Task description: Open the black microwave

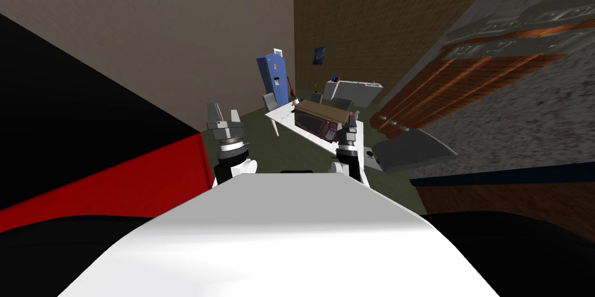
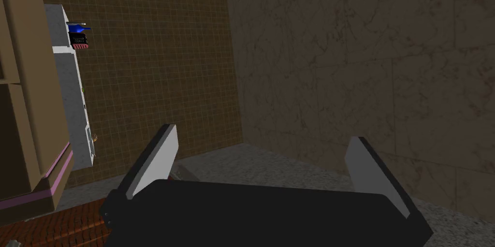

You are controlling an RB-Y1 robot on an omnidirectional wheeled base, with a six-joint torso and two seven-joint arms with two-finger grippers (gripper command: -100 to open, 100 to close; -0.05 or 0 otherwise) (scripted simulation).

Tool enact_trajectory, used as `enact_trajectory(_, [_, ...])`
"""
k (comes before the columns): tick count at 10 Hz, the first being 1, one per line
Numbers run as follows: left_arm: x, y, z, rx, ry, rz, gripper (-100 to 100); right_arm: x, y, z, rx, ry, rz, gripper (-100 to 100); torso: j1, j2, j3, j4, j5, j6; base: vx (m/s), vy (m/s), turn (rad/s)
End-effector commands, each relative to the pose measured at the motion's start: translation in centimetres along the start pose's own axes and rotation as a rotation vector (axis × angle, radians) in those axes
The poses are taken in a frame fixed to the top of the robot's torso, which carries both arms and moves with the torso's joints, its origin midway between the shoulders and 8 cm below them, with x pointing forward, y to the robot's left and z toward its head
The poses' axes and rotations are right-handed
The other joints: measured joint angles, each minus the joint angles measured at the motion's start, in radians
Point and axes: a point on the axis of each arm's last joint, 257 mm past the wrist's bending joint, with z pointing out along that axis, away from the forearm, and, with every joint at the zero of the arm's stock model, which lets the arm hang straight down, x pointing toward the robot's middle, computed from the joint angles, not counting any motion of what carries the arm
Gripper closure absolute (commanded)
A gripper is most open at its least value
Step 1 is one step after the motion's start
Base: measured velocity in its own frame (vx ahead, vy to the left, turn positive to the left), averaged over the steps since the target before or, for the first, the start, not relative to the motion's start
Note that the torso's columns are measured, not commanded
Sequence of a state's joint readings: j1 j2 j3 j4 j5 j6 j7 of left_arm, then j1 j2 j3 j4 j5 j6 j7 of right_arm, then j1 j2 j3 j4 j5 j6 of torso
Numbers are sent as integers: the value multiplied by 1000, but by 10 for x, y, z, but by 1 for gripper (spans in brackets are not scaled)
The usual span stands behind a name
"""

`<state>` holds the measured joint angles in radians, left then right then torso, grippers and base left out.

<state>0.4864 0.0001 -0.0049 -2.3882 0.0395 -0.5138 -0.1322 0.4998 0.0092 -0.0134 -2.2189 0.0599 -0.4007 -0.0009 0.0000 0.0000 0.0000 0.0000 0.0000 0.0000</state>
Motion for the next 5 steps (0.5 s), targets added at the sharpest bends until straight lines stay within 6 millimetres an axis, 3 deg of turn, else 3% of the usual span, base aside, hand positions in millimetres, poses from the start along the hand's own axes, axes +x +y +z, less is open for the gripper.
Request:
enact_trajectory(1, [0, 0, 0, 0, 0, 0, 0, 0, 0, 0, 0, 0, 0, 0, 0, 40, -82, 41, 0, 0, 0, 0, 0])
enact_trajectory(5, [0, 0, 0, 0, 0, 0, 0, 0, 0, 0, 0, 0, 0, 0, 0, 322, -644, 322, 0, 0, 0, 0, 0])
